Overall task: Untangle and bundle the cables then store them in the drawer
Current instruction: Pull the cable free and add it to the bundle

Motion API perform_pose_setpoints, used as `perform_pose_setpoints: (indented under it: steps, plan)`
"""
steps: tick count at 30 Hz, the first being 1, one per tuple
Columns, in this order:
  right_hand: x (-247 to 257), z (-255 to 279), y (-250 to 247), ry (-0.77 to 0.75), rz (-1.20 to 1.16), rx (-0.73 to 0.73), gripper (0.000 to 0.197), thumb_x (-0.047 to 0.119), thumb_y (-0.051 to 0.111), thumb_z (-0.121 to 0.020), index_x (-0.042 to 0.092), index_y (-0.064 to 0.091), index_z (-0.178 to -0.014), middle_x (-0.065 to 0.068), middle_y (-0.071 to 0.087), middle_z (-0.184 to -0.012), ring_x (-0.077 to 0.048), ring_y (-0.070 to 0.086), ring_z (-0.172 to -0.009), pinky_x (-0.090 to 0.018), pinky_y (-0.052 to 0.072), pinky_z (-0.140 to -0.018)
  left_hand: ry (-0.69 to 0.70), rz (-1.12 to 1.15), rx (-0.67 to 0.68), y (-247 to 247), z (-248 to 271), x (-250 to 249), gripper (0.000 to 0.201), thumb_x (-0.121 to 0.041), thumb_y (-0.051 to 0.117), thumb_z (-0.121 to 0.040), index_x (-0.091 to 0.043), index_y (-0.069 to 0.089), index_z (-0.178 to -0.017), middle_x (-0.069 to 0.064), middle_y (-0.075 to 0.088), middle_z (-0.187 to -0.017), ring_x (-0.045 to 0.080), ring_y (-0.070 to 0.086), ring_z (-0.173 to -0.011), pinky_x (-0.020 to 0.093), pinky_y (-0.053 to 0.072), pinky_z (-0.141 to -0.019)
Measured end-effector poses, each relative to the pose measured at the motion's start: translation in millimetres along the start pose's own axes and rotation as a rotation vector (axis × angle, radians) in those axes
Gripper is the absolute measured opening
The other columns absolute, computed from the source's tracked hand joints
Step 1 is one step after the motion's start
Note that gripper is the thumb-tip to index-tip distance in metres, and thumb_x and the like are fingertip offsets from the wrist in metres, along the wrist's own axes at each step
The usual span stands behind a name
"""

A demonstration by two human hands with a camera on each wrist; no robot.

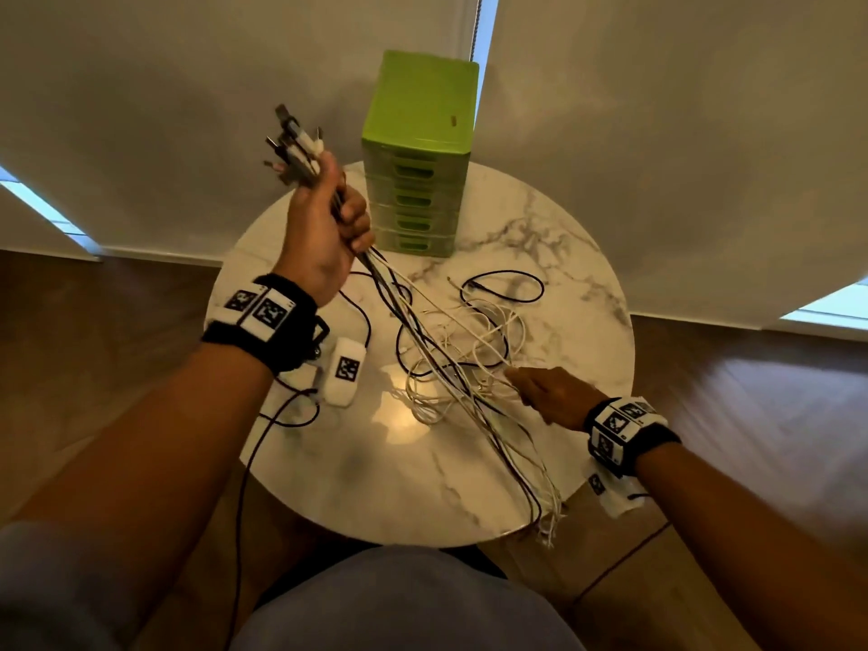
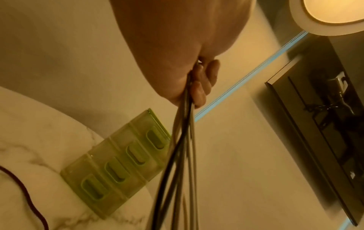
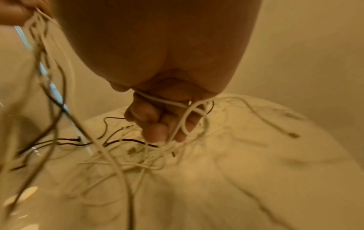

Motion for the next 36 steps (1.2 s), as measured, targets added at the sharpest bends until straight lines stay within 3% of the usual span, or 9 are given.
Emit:
perform_pose_setpoints:
  steps: [4, 8, 10, 14, 17, 23, 27, 33, 36]
  plan:
    - [-6.7, -10.6, -35.3, 0.052, -0.013, -0.242, 0.042, 0.05, 0.03, -0.104, 0.027, 0.055, -0.08, 0.006, 0.06, -0.074, -0.02, 0.057, -0.076, -0.028, 0.037, -0.073, -0.03, -0.205, 0.031, 2.9, 5.8, 9.7, 0.036, -0.034, 0.05, -0.105, -0.02, 0.049, -0.073, -0.004, 0.053, -0.057, 0.009, 0.038, -0.051, 0.022, 0.028, -0.049]
    - [47.1, -12.5, -71.5, -0.147, -0.129, -0.52, 0.042, 0.04, 0.031, -0.107, 0.02, 0.053, -0.078, 0.003, 0.058, -0.072, -0.018, 0.055, -0.069, -0.032, 0.036, -0.069, -0.151, -0.444, 0.143, 24.1, 24.1, 58.9, 0.043, -0.039, 0.051, -0.104, -0.019, 0.058, -0.067, 0.013, 0.074, -0.078, 0.012, 0.035, -0.054, 0.026, 0.026, -0.051]
    - [76.6, -13.8, -72.8, -0.236, -0.152, -0.515, 0.04, 0.039, 0.03, -0.108, 0.02, 0.053, -0.082, 0.008, 0.056, -0.072, -0.007, 0.053, -0.066, -0.03, 0.034, -0.067, -0.199, -0.532, 0.154, 31.1, 30.5, 79.3, 0.049, -0.045, 0.051, -0.103, -0.016, 0.071, -0.068, 0.024, 0.072, -0.087, 0.014, 0.033, -0.056, 0.029, 0.023, -0.052]
    - [118.9, -13.1, -59.8, -0.38, -0.121, -0.417, 0.027, 0.035, 0.032, -0.108, 0.022, 0.056, -0.108, 0.014, 0.055, -0.077, 0.004, 0.052, -0.065, -0.022, 0.034, -0.062, -0.254, -0.47, 0.162, 49.4, 34.3, 94.4, 0.042, -0.041, 0.051, -0.104, -0.01, 0.076, -0.091, 0.007, 0.075, -0.089, 0.022, 0.052, -0.067, 0.028, 0.038, -0.058]
    - [123.0, -18.5, -50.7, -0.404, -0.181, -0.347, 0.018, 0.038, 0.033, -0.107, 0.03, 0.049, -0.104, 0.012, 0.057, -0.079, -0.005, 0.054, -0.067, -0.032, 0.039, -0.063, -0.213, -0.416, 0.176, 60.9, 31.7, 86.8, 0.041, -0.036, 0.047, -0.106, -0.015, 0.066, -0.076, 0.007, 0.077, -0.103, 0.021, 0.065, -0.079, 0.033, 0.049, -0.07]
    - [77.5, -24.7, -37.1, -0.292, -0.155, -0.185, 0.039, 0.045, 0.034, -0.106, 0.017, 0.049, -0.081, 0.005, 0.056, -0.066, -0.009, 0.053, -0.058, -0.035, 0.048, -0.066, -0.069, -0.303, 0.089, 43.5, 17.7, 55.5, 0.035, -0.036, 0.043, -0.107, -0.019, 0.05, -0.078, -0.002, 0.062, -0.063, 0.013, 0.056, -0.058, 0.027, 0.032, -0.053]
    - [23.9, -27.2, -16.5, -0.211, -0.004, -0.061, 0.033, 0.044, 0.034, -0.106, 0.029, 0.047, -0.079, 0.007, 0.053, -0.066, -0.006, 0.049, -0.059, -0.032, 0.041, -0.069, -0.039, -0.215, 0.028, 24.2, 2.2, 27.8, 0.039, -0.042, 0.044, -0.106, -0.023, 0.045, -0.073, -0.007, 0.036, -0.054, 0.01, 0.031, -0.048, 0.025, 0.025, -0.048]
    - [1.6, -27.0, -62.7, -0.07, -0.055, -0.335, 0.041, 0.045, 0.034, -0.105, 0.019, 0.051, -0.079, 0.0, 0.058, -0.067, -0.023, 0.058, -0.063, -0.036, 0.047, -0.07, 0.03, -0.347, 0.022, 18.5, 7.3, 14.1, 0.036, -0.039, 0.045, -0.107, -0.022, 0.047, -0.075, -0.01, 0.036, -0.054, 0.008, 0.027, -0.05, 0.024, 0.02, -0.049]
    - [31.3, -28.1, -95.2, -0.095, -0.094, -0.493, 0.045, 0.043, 0.032, -0.107, 0.012, 0.055, -0.082, -0.004, 0.061, -0.073, -0.027, 0.057, -0.07, -0.035, 0.04, -0.069, -0.008, -0.561, 0.08, 25.8, 19.0, 41.3, 0.036, -0.034, 0.049, -0.106, -0.021, 0.058, -0.074, -0.009, 0.05, -0.059, 0.007, 0.042, -0.055, 0.024, 0.033, -0.054]
Point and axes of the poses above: each hand's wrist, its own z-axis away from the middle knuckle, its own y-axis out of the palm, x = y × z, the point moved 6 cm from there along -z, towards the middle knuckle
